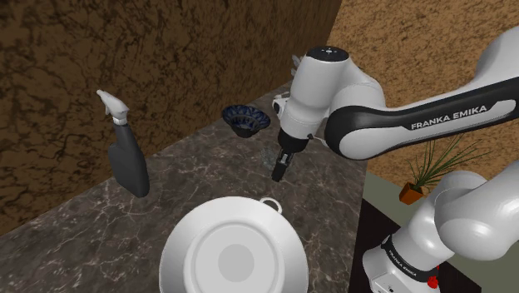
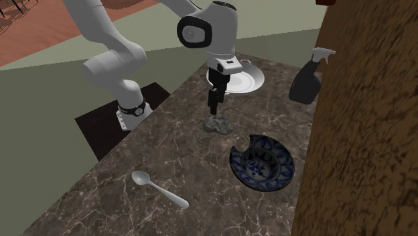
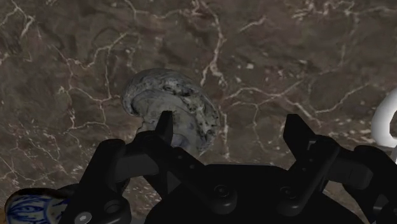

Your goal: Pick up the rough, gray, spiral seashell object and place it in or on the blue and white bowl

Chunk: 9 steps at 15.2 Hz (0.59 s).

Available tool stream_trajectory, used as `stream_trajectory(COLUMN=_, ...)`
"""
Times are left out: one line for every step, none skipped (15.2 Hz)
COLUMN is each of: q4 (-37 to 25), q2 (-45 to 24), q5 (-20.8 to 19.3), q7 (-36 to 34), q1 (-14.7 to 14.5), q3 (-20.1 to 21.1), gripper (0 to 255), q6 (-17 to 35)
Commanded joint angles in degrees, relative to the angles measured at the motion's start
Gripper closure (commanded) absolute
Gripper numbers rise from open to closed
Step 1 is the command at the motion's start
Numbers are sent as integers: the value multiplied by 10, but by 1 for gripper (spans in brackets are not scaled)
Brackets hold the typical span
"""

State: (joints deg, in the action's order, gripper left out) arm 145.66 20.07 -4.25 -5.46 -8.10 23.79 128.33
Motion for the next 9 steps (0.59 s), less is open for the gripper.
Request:
stream_trajectory(q4=2, q2=-1, q5=-1, q7=-1, q1=0, q3=1, gripper=0, q6=3)
stream_trajectory(q4=2, q2=-1, q5=-1, q7=-1, q1=0, q3=1, gripper=0, q6=3)
stream_trajectory(q4=2, q2=-1, q5=-1, q7=-1, q1=0, q3=1, gripper=0, q6=3)
stream_trajectory(q4=2, q2=-1, q5=-1, q7=-1, q1=0, q3=1, gripper=0, q6=3)
stream_trajectory(q4=2, q2=-1, q5=-1, q7=-1, q1=0, q3=1, gripper=0, q6=3)
stream_trajectory(q4=2, q2=-1, q5=-1, q7=-1, q1=0, q3=1, gripper=0, q6=3)
stream_trajectory(q4=2, q2=-1, q5=-1, q7=-1, q1=0, q3=1, gripper=255, q6=3)
stream_trajectory(q4=2, q2=-1, q5=-1, q7=-1, q1=0, q3=1, gripper=255, q6=3)
stream_trajectory(q4=2, q2=-1, q5=-1, q7=-1, q1=0, q3=1, gripper=255, q6=3)
